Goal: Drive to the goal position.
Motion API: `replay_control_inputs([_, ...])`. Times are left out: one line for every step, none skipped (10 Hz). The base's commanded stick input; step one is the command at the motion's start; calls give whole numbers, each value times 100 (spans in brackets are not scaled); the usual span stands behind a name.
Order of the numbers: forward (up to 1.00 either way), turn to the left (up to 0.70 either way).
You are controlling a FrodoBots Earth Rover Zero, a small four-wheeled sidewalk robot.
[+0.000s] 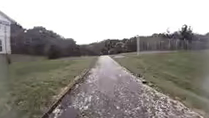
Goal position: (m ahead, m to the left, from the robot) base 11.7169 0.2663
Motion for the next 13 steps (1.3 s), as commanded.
replay_control_inputs([100, -10])
replay_control_inputs([100, 0])
replay_control_inputs([100, 0])
replay_control_inputs([100, 0])
replay_control_inputs([100, 0])
replay_control_inputs([100, 0])
replay_control_inputs([100, 0])
replay_control_inputs([100, 0])
replay_control_inputs([100, 0])
replay_control_inputs([100, 0])
replay_control_inputs([100, 0])
replay_control_inputs([100, 0])
replay_control_inputs([100, 0])
